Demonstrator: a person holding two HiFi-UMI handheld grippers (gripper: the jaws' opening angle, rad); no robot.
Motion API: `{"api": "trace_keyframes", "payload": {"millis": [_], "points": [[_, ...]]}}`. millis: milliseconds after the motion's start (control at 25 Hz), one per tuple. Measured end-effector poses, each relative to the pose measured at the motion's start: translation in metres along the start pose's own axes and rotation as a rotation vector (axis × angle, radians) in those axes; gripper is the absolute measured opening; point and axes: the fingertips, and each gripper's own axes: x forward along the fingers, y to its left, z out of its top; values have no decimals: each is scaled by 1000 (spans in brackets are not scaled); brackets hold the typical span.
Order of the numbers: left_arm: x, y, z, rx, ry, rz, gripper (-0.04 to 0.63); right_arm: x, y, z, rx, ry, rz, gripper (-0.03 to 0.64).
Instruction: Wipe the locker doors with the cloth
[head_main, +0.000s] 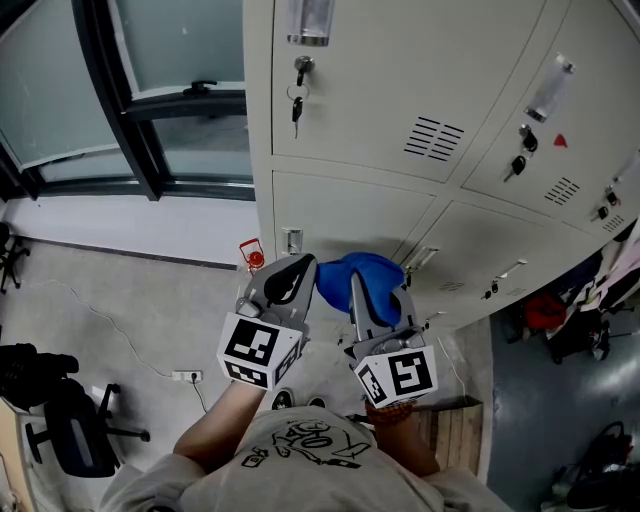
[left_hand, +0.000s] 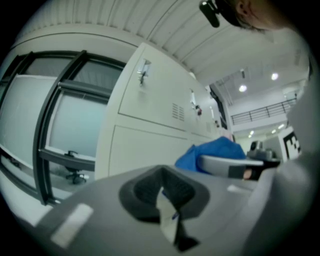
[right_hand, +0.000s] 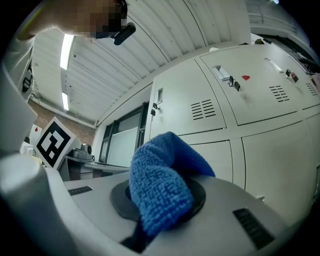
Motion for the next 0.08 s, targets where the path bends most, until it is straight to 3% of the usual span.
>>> {"api": "trace_keyframes", "payload": {"millis": [80], "points": [[0,0,0,3,0,3,2,0,1,0,1,-1,3,32]]}}
